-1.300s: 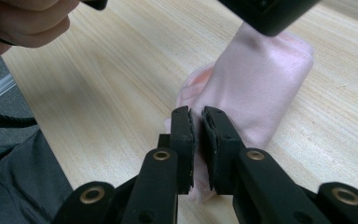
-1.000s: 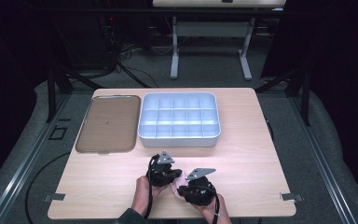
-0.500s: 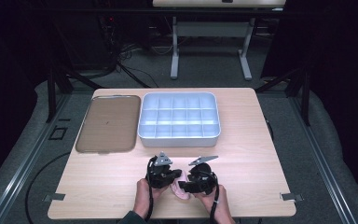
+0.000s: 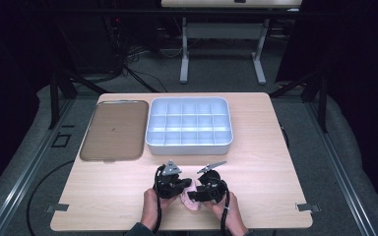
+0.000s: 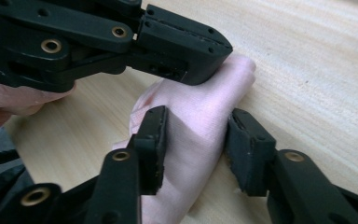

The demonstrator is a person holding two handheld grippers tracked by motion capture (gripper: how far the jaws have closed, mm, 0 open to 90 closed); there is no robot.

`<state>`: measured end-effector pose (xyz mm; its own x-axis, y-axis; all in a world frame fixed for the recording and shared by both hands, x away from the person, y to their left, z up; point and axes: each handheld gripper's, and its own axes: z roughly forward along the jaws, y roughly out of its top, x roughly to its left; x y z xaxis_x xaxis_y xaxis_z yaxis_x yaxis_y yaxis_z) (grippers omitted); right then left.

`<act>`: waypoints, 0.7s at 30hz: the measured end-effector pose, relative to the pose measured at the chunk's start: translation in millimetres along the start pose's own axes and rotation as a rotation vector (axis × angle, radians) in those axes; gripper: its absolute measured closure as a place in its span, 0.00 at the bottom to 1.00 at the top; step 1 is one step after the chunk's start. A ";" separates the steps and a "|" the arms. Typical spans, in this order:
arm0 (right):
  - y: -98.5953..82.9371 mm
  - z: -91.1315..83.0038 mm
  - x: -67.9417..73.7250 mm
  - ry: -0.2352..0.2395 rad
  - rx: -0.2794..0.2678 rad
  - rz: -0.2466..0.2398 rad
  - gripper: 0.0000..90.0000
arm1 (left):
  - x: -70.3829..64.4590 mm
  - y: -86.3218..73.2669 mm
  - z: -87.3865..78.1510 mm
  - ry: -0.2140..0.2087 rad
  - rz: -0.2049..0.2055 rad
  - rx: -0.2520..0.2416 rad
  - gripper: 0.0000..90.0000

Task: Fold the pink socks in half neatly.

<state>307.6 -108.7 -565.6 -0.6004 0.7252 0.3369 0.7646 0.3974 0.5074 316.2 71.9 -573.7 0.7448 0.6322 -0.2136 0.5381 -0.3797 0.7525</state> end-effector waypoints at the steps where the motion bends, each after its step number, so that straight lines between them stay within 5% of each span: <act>1: 1.3 -0.6 -0.4 0.001 0.017 0.004 0.69 | 0.9 0.4 -0.1 -0.006 0.002 0.004 1.00; 7: 2.7 0.8 -4.3 0.042 0.016 0.040 0.77 | 6.5 -2.9 -1.1 -0.038 -0.035 -0.015 1.00; 14: 9.8 -0.2 -2.3 0.020 0.071 -0.002 0.80 | 7.5 -0.7 -3.3 -0.037 -0.022 -0.004 0.98; 21: 6.3 -0.7 -1.4 0.017 0.043 -0.012 0.82 | 18.5 0.7 -21.7 0.014 -0.051 -0.041 0.71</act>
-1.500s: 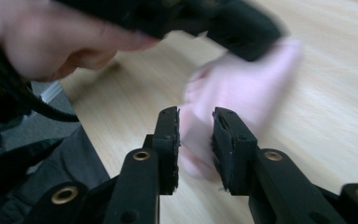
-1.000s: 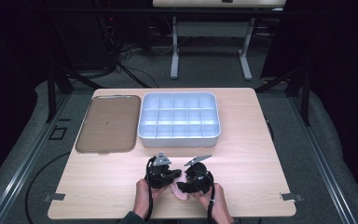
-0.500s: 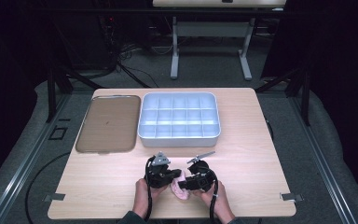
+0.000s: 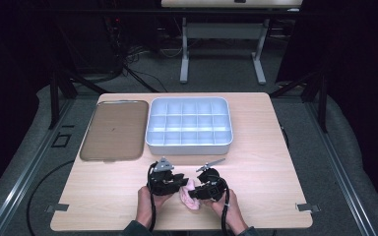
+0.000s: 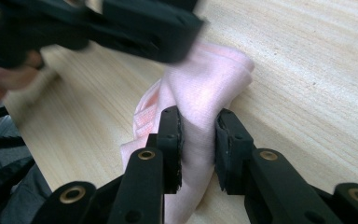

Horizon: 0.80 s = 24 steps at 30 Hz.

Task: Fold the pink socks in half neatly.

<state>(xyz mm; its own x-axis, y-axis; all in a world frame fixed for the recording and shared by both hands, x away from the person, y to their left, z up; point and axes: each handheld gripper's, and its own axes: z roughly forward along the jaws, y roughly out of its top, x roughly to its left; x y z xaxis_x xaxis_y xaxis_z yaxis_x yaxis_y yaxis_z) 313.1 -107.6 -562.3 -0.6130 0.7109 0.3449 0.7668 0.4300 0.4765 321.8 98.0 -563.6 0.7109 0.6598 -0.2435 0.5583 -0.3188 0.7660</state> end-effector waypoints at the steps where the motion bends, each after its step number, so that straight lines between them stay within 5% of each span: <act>1: 0.0 -0.3 0.0 -0.001 0.004 -0.005 0.82 | 3.9 -0.7 -4.5 0.012 -0.014 -0.006 0.63; 5: -1.1 0.0 0.5 -0.004 -0.008 0.000 0.82 | 19.9 -13.5 -29.7 0.113 -0.035 -0.005 0.39; 12: -2.1 0.7 1.1 0.001 -0.025 0.006 0.82 | 47.3 -39.5 -64.5 0.223 -0.096 -0.042 0.23; 24: -4.6 -0.4 -4.9 0.032 -0.025 0.017 0.82 | 51.4 -50.2 -55.2 0.305 -0.042 0.022 0.17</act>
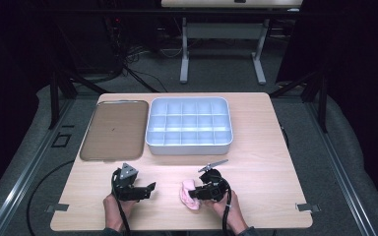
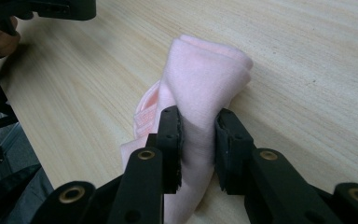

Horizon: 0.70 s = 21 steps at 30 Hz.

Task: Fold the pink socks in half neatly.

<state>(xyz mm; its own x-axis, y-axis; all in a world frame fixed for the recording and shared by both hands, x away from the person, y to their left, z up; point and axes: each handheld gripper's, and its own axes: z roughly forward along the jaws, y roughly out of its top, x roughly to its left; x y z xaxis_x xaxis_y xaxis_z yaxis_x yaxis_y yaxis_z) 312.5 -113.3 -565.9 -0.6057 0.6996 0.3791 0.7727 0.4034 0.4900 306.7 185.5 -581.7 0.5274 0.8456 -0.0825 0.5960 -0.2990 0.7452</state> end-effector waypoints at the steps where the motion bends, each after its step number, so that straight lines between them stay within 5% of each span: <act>1: 0.3 0.5 -0.3 0.005 -0.004 0.002 0.82 | 0.6 -0.4 0.2 0.006 0.002 0.000 0.16; 5: 0.1 0.8 -3.5 0.021 -0.007 0.000 0.82 | 4.1 -1.6 -0.5 0.042 0.031 -0.043 0.17; 21: -5.3 1.0 0.3 0.001 -0.052 -0.018 0.83 | 5.6 -3.6 9.3 0.068 0.051 0.012 0.17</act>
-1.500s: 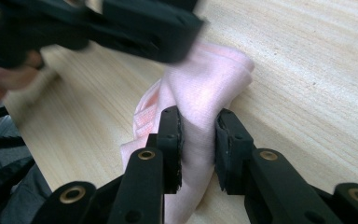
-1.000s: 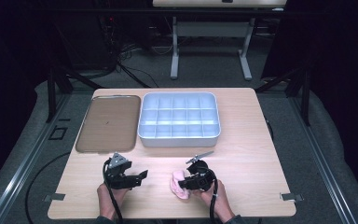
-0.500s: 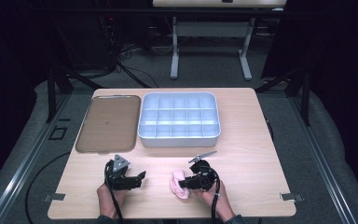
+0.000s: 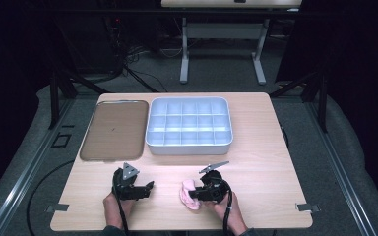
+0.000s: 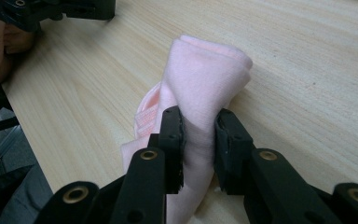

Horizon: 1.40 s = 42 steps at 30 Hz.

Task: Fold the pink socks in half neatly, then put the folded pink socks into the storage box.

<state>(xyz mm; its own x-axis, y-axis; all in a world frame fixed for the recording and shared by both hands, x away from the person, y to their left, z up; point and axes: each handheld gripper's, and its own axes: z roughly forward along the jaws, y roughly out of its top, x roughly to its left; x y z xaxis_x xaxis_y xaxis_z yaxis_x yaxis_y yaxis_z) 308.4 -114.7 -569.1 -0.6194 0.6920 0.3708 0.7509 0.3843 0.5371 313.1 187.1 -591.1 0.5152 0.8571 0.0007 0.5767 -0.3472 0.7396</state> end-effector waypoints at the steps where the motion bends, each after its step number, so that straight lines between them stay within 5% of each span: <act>1: -0.7 -0.1 0.3 0.000 -0.003 0.004 0.83 | -0.2 0.0 0.0 0.001 0.001 0.000 0.17; 26: -2.8 -3.6 9.9 -0.035 -0.026 -0.022 0.85 | 1.6 2.6 3.1 0.038 -0.033 0.003 0.16; 42: 5.5 -32.7 21.6 -0.060 -0.091 -0.079 0.85 | 2.6 3.3 3.8 0.058 -0.050 0.003 0.16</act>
<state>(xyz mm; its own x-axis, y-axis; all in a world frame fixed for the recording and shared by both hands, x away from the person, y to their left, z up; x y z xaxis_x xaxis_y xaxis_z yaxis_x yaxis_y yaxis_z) 291.6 -117.6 -533.4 -0.6585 0.6986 0.2800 0.6751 0.3839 0.6299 318.7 186.8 -591.2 0.4480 0.8940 0.0023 0.6026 -0.3039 0.7379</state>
